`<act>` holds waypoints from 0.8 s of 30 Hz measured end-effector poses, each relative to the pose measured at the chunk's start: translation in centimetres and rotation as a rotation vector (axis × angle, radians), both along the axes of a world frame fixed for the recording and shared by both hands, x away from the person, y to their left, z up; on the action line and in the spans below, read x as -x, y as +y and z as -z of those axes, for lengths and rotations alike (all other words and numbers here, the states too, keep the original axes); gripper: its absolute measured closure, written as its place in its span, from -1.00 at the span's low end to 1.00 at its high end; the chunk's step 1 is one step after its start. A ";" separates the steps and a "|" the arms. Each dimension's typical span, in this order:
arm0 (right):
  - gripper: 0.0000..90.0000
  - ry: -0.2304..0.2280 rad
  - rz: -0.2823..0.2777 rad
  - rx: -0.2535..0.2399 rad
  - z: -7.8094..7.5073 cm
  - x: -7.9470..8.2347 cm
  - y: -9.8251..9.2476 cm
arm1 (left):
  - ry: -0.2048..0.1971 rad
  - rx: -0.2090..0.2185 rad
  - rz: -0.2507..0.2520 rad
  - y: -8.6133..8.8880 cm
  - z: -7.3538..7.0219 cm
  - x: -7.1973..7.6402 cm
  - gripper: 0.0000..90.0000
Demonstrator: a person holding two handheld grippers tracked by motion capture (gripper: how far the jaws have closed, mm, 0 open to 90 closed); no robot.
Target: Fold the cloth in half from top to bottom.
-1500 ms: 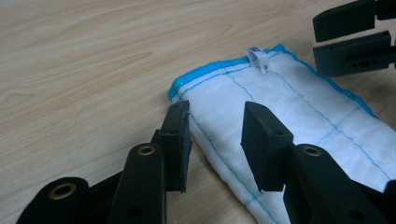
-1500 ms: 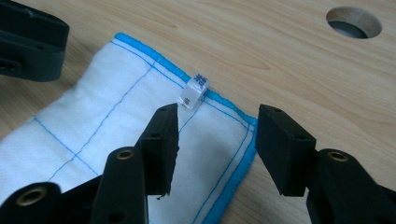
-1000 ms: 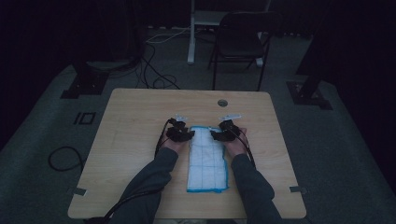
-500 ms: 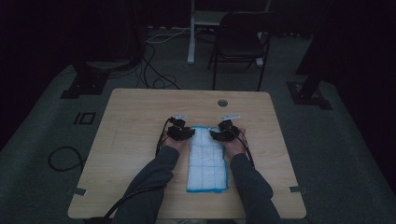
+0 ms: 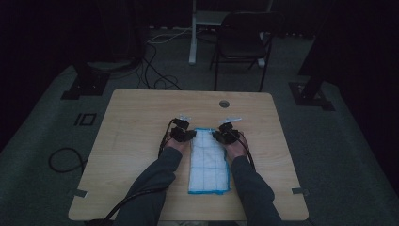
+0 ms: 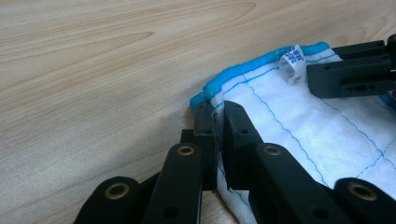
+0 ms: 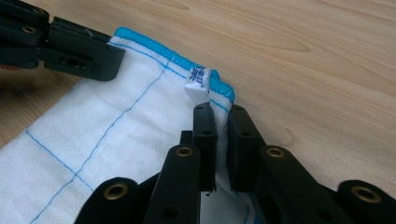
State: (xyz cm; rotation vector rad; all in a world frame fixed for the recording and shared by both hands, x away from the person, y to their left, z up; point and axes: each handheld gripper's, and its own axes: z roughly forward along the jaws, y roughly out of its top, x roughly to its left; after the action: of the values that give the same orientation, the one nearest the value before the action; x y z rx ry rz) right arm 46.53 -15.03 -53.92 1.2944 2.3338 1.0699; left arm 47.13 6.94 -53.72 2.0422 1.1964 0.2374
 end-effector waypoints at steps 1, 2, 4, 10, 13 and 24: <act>0.88 0.006 0.003 -0.007 0.0 0.0 0.0 | -0.013 -0.014 0.004 -0.1 0.0 0.1 0.92; 0.88 0.008 0.004 -0.011 0.0 -0.1 -0.1 | -0.025 -0.022 0.006 -0.2 0.0 0.2 0.93; 0.88 0.009 0.008 -0.016 0.0 0.0 -0.2 | -0.031 -0.019 0.001 -0.2 0.0 0.3 0.94; 0.88 -0.022 0.016 -0.029 -0.7 0.2 -0.3 | -0.051 -0.021 0.001 -0.2 -0.6 0.2 0.94; 0.88 -0.043 0.016 -0.040 -1.2 0.2 -0.4 | -0.068 -0.019 -0.001 -0.2 -1.1 0.2 0.94; 0.88 -0.091 0.008 -0.057 -3.0 0.1 -0.7 | -0.114 0.027 0.002 0.2 -3.0 0.0 0.94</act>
State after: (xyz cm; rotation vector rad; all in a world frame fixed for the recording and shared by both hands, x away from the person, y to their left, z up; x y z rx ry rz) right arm 46.47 -15.72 -50.96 1.2473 2.2454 1.1755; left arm 47.16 7.11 -50.73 1.9793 1.1222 0.3307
